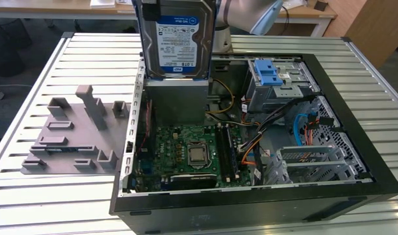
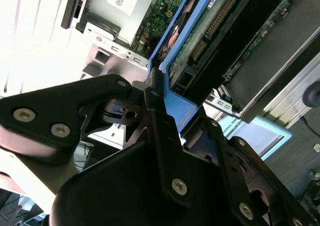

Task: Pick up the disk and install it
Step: 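Insert the disk into the insertion slot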

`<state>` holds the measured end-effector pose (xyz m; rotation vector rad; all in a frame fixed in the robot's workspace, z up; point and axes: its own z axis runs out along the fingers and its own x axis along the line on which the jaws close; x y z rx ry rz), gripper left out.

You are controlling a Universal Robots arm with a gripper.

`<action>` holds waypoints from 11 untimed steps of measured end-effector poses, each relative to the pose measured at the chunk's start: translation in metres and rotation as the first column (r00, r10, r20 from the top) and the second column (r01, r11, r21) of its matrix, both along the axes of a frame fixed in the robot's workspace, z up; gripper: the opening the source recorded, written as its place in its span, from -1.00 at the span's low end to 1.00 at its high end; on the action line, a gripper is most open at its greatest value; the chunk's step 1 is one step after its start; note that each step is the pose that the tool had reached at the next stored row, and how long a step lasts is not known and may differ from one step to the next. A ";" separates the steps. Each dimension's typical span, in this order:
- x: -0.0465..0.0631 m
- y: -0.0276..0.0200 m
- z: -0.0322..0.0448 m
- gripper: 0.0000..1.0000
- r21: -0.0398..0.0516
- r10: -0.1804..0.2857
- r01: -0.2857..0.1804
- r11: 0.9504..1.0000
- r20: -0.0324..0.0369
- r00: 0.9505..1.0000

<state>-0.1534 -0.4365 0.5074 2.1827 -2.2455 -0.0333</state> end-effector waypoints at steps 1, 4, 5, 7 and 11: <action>0.001 0.0000 0.0000 -0.27 0.000 0.000 0.000 1.000 0.000 1.000; 0.005 0.0000 -0.0001 -0.27 0.000 0.000 0.000 1.000 0.000 1.000; 0.007 0.0000 0.0000 -0.27 0.000 0.000 0.000 1.000 0.000 1.000; 0.009 0.0000 0.0000 -0.27 0.000 0.000 0.000 1.000 0.000 1.000; 0.016 0.0000 -0.0001 -0.27 0.000 0.000 0.000 1.000 0.000 1.000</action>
